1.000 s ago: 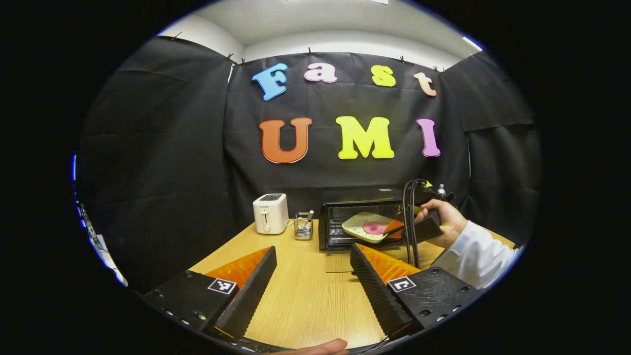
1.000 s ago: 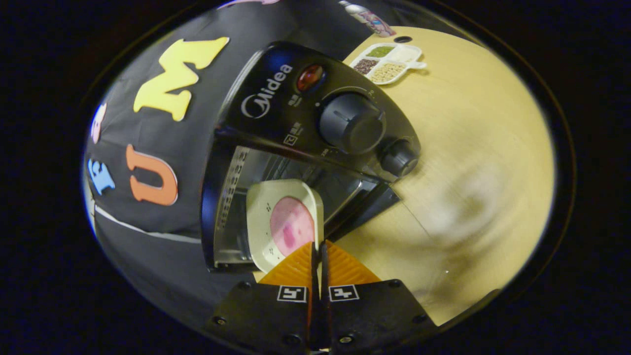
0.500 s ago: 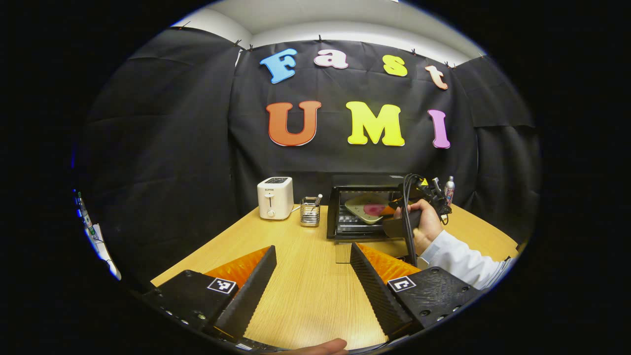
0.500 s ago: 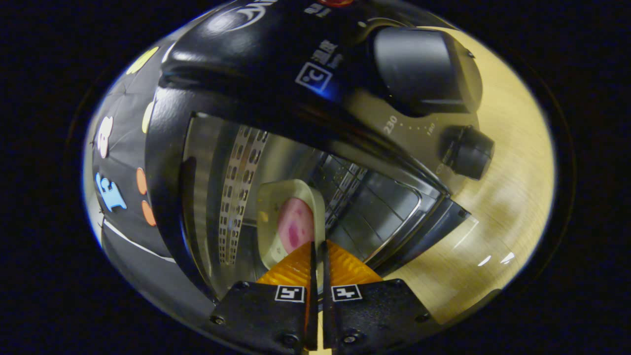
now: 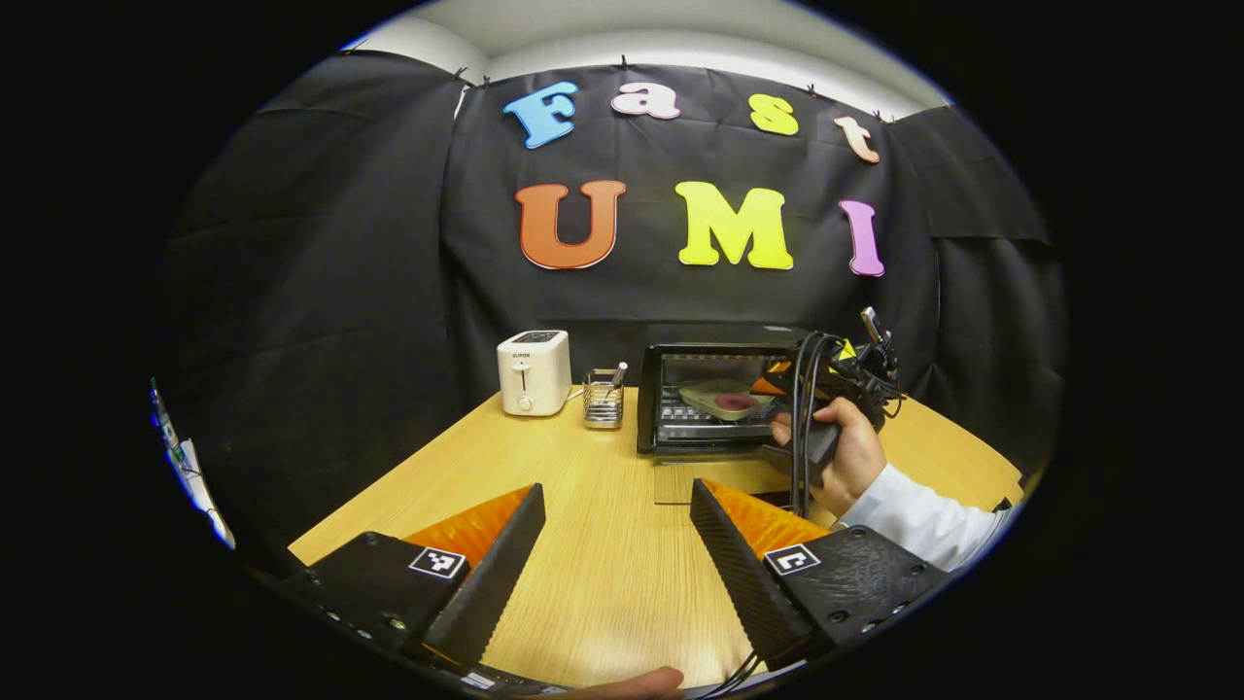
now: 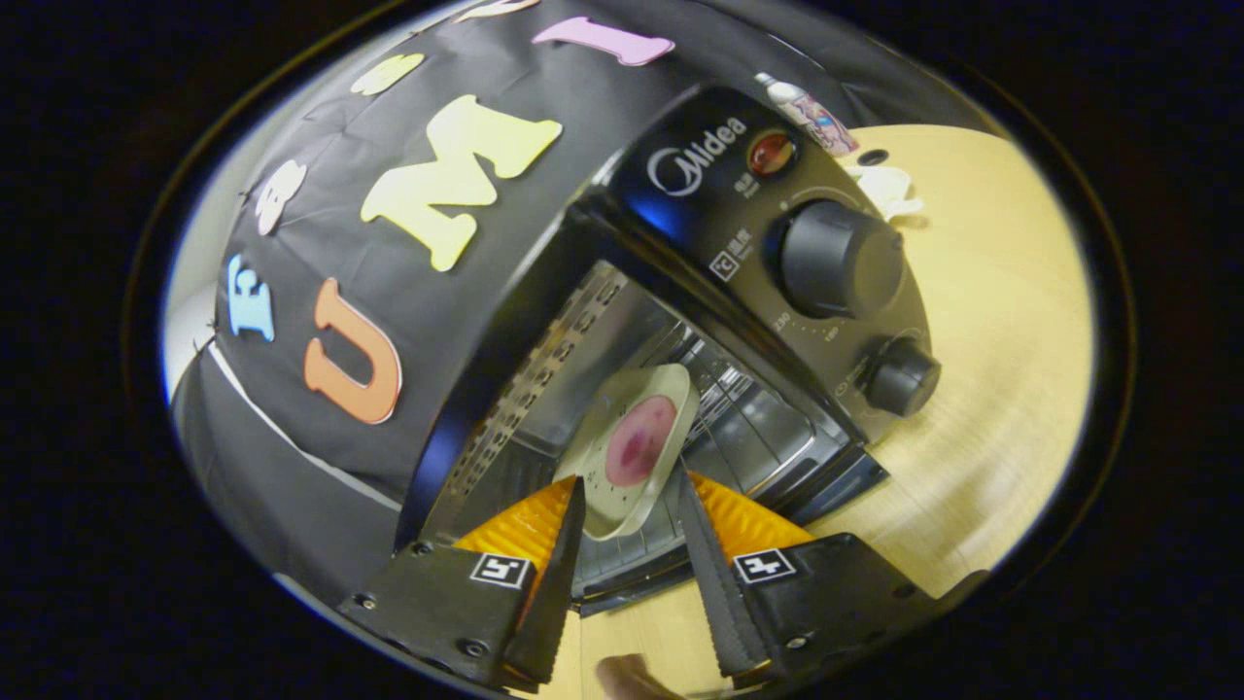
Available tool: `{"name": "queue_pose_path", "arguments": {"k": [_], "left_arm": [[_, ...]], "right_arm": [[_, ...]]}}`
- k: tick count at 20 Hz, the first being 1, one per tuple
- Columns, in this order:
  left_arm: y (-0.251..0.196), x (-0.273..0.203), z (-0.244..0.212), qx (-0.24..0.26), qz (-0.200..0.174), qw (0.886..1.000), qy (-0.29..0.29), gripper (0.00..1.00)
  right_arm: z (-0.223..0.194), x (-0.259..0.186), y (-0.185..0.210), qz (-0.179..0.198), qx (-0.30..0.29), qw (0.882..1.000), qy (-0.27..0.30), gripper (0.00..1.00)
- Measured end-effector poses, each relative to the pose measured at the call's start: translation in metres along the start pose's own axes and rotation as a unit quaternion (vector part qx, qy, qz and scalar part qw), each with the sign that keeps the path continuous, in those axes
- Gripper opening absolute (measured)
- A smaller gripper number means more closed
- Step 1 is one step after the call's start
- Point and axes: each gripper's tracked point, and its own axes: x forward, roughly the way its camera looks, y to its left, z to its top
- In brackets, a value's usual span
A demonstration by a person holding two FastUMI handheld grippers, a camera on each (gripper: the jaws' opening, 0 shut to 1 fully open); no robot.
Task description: Open the electric oven with the left hand, put the food in, and close the electric oven.
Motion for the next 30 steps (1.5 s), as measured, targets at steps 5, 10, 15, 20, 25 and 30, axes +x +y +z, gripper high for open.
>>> {"name": "queue_pose_path", "arguments": {"k": [5,10,15,20,25,30], "left_arm": [[-0.012,0.002,-0.007,-0.006,-0.011,1.0,0.012,0.96],[-0.045,0.02,-0.026,-0.001,-0.034,0.998,0.048,0.95],[-0.084,0.042,-0.047,0.003,-0.063,0.994,0.086,0.95],[-0.122,0.065,-0.068,0.002,-0.084,0.989,0.126,0.95],[-0.152,0.087,-0.099,0.003,-0.098,0.977,0.191,0.95],[-0.173,0.104,-0.118,0.012,-0.096,0.969,0.227,0.96]], "right_arm": [[0.025,-0.06,0.0,0.004,-0.082,0.996,-0.047,0.95],[0.077,-0.147,-0.006,0.013,-0.148,0.983,-0.103,0.94],[0.141,-0.235,0.003,0.029,-0.239,0.953,-0.186,0.99],[0.183,-0.317,0.007,0.023,-0.329,0.91,-0.253,0.94],[0.21,-0.382,-0.003,-0.003,-0.358,0.885,-0.297,0.94],[0.225,-0.409,-0.029,-0.018,-0.344,0.887,-0.306,0.94]]}}
